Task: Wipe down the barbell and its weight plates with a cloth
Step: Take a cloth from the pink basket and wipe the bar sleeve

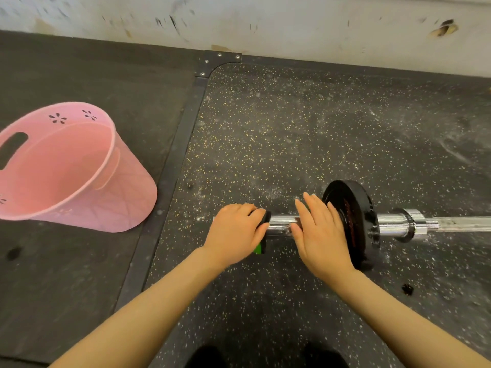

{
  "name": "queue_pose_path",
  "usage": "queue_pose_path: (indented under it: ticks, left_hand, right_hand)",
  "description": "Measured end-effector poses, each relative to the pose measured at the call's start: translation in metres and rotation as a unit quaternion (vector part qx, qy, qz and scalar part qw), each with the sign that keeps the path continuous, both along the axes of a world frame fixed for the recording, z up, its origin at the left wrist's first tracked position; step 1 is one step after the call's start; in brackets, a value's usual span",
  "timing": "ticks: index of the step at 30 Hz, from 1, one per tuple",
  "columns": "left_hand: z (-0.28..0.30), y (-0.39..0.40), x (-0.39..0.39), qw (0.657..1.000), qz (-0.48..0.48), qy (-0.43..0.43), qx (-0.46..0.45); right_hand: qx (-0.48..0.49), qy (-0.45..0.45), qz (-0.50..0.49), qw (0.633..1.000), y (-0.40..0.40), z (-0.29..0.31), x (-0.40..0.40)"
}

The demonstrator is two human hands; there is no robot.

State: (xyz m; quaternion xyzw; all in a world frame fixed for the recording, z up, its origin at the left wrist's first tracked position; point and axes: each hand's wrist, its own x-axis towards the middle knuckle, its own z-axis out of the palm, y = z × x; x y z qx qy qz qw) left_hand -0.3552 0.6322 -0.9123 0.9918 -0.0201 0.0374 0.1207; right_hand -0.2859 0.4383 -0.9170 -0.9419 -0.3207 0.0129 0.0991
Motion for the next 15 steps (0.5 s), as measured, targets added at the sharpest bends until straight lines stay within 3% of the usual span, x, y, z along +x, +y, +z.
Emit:
queue_pose_path:
  ticks: [5,15]
  left_hand:
    - [-0.001,-0.009,0.003,1.000,-0.017,0.012,0.009]
    - [-0.003,0.047,-0.041,0.999,-0.001,0.038,0.019]
  right_hand:
    - [-0.050,0.023,-0.001,0.998,-0.005,-0.010,-0.007]
    - [0.001,0.009,-0.001,1.000,-0.009,-0.016,-0.011]
